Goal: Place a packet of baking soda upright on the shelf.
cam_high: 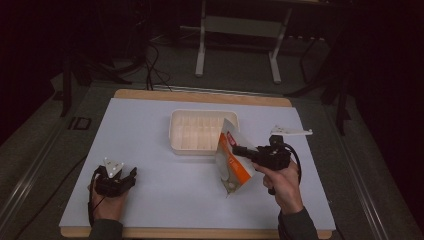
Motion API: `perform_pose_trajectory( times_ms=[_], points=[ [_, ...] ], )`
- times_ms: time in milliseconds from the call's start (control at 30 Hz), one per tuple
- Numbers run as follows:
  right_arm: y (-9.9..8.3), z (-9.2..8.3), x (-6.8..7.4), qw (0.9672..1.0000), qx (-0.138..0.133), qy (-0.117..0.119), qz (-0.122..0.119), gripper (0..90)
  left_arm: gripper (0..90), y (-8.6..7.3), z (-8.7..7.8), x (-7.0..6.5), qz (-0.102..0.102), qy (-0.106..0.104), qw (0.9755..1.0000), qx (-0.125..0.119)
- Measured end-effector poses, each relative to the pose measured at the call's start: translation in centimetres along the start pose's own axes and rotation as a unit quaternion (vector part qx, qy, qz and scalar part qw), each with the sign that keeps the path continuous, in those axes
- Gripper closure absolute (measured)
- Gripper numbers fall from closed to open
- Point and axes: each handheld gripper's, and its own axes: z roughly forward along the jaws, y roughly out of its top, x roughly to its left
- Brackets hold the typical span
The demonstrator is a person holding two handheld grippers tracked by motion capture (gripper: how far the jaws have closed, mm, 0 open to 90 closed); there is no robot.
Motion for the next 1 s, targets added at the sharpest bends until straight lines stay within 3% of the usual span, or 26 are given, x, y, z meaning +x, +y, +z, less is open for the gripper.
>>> perform_pose_trajectory(
  times_ms=[533,1000],
  points=[
    [1.5,2.1,0.5,1.0,0.005,0.005,-0.007,90.0,44.1,0.0,0.0,0.0,0.001,-0.001,1.0,0.0],
    [3.4,3.8,0.1,0.9998,-0.013,-0.014,0.002,90.0,44.1,0.0,0.0,0.0,0.001,-0.001,1.0,-0.001]
  ],
)
